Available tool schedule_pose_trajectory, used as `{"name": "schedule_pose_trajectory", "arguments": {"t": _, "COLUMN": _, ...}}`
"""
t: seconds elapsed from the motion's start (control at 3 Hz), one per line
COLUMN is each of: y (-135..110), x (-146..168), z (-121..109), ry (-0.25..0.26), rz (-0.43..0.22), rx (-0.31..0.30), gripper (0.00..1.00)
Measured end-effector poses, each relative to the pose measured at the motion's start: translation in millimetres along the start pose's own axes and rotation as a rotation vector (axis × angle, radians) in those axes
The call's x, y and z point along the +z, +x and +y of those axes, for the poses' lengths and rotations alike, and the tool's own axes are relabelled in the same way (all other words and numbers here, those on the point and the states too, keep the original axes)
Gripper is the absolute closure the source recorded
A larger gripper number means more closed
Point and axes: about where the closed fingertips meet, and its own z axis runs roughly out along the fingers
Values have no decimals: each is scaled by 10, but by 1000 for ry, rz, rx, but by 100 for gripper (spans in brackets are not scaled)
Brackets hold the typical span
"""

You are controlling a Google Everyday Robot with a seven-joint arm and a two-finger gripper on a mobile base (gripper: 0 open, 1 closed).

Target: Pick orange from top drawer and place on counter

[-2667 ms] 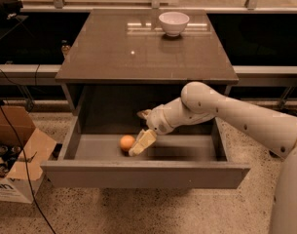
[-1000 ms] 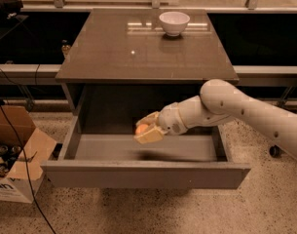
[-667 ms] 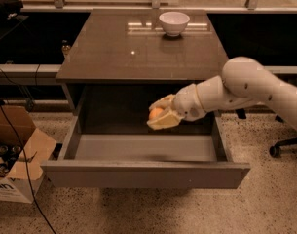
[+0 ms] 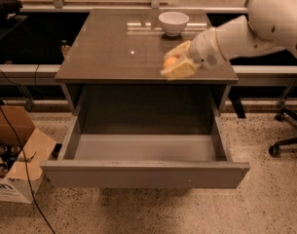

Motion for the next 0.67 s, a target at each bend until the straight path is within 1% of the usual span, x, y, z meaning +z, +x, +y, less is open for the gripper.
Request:
{"name": "schedule_pose_trajectory", "arguments": {"t": 0.33, "y": -248, "x": -45, "z": -532, "ry": 74, "rz": -26, "rx": 4, "gripper": 100}}
{"name": "schedule_pose_trajectory", "arguments": {"t": 0.67, "y": -282, "x": 111, "z": -940, "ry": 116, "rz": -28, "rx": 48, "gripper": 100}}
